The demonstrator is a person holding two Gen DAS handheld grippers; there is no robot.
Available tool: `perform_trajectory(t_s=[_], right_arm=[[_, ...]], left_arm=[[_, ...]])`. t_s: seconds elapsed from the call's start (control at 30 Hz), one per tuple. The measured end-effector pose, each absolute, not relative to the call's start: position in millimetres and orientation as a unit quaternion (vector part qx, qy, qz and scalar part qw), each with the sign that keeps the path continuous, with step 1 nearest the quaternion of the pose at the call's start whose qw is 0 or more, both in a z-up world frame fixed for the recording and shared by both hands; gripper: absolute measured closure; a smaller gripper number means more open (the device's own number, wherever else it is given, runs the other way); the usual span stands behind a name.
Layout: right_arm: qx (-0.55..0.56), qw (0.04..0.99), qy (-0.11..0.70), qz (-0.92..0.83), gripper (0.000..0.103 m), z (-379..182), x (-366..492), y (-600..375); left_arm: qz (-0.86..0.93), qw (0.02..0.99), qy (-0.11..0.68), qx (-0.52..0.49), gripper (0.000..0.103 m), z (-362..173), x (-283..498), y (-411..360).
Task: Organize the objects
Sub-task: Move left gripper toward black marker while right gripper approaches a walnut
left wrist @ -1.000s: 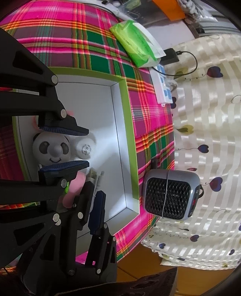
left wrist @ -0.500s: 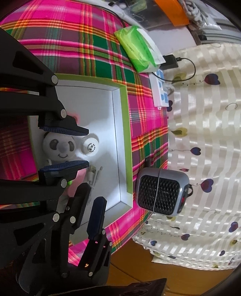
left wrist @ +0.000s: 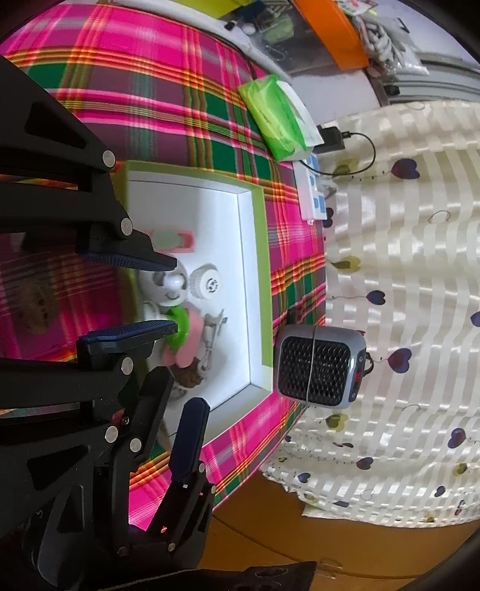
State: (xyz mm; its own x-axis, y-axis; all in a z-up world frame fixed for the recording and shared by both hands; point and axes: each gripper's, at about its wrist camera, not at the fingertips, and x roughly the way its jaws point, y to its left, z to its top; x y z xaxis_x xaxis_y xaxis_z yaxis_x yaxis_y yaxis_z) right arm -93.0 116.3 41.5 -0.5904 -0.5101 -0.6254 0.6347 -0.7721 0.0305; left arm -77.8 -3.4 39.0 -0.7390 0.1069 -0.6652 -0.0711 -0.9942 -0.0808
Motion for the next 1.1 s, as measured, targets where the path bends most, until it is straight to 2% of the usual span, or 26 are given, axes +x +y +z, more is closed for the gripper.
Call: perform_trajectory(t_s=[1.1], right_arm=[[0.339,0.353,0.099,-0.866,0.067,24.9,-49.5,120.3]], left_arm=[[0.930,0.038,-0.024,-0.365,0.081,23.4,-28.4,1.0]])
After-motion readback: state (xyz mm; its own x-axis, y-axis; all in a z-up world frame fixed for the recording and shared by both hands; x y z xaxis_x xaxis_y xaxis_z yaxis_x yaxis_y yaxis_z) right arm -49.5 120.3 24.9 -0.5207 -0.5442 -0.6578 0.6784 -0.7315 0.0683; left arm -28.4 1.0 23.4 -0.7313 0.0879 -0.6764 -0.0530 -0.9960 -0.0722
